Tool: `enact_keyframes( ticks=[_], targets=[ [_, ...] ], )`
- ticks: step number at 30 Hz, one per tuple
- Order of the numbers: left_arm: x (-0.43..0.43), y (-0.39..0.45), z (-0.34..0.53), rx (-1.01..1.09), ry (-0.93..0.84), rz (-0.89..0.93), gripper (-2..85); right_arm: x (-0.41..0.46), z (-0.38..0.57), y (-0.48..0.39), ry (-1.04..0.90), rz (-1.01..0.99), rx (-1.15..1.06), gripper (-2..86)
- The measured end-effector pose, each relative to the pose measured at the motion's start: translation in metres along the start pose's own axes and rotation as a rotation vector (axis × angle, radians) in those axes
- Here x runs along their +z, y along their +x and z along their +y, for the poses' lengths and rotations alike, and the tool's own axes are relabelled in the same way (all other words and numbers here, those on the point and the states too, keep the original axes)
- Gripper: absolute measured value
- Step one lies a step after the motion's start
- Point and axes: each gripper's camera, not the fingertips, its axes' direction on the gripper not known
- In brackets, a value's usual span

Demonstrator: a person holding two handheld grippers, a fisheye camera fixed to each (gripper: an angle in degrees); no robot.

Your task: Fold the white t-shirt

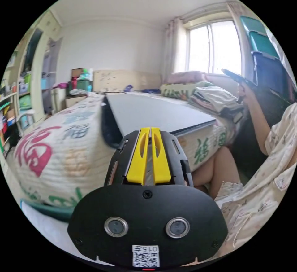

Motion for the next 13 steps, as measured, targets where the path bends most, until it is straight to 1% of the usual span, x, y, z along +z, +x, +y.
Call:
enact_keyframes(
  ticks=[2,4,6,8,10,13],
  targets=[
    [0.016,0.015,-0.012,0.074,-0.029,0.14,0.1,0.025,-0.015,0.037,-0.07,0.076,0.01,1.6],
    [0.021,0.024,-0.018,0.115,-0.061,0.196,0.0,0.057,-0.032,0.062,-0.132,0.061,0.027,3.4],
    [0.023,0.033,-0.022,0.134,-0.094,0.188,0.0,0.1,-0.054,0.08,-0.208,0.02,0.023,5.1],
    [0.017,0.044,-0.026,0.138,-0.095,0.103,0.0,0.163,-0.09,0.089,-0.317,-0.002,-0.032,7.7],
    [0.013,0.051,-0.034,0.144,-0.104,0.071,0.1,0.208,-0.12,0.094,-0.354,0.002,-0.059,8.5],
    [0.012,0.057,-0.058,0.14,-0.128,0.124,0.1,0.287,-0.172,0.102,-0.423,0.024,-0.058,8.7]
  ],
)
